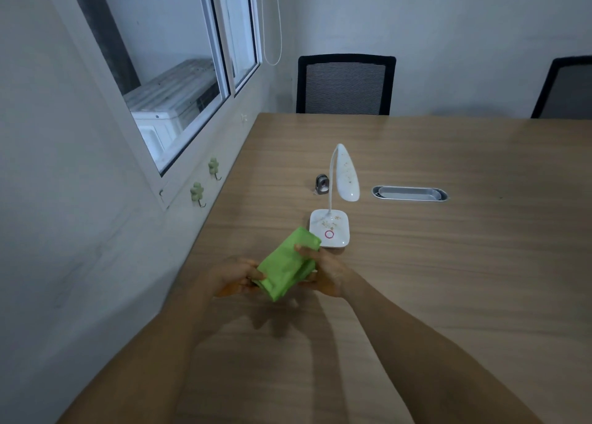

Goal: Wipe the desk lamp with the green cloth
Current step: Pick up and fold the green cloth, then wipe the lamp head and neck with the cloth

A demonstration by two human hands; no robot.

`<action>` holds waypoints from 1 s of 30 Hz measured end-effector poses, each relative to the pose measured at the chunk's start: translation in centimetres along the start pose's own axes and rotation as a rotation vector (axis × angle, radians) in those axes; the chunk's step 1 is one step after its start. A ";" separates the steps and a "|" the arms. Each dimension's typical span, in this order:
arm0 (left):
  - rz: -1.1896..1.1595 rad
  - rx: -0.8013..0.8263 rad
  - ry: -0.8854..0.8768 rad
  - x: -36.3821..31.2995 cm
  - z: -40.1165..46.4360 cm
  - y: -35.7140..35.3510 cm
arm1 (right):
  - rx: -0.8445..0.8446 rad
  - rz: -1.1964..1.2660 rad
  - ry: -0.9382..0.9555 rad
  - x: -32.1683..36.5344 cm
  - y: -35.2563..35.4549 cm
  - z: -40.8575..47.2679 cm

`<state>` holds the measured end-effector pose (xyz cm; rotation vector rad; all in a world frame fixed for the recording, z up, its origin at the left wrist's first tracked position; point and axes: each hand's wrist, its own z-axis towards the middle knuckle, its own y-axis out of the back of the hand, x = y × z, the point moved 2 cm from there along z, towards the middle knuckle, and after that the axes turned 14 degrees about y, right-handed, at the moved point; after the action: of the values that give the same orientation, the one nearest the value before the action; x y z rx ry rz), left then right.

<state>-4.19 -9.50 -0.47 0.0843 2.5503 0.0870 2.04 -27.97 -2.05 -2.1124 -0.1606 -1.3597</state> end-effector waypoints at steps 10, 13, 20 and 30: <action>-0.032 -0.025 0.053 0.3 0.0 -0.5 | -0.221 0.049 0.086 0.4 0.8 0.8; -0.096 0.002 0.055 -0.1 0.2 -0.9 | -0.226 0.166 0.091 0.3 0.6 1.1; -0.160 -0.004 0.041 -0.3 1.0 -1.7 | -0.110 0.036 0.015 0.0 0.3 0.6; 0.170 -0.022 0.115 -1.2 1.6 -2.6 | -0.292 -0.061 0.072 1.1 2.1 -0.2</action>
<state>-2.39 -12.13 -1.36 0.2957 2.6514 0.1908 3.25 -29.99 -1.89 -2.3067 0.0040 -1.5730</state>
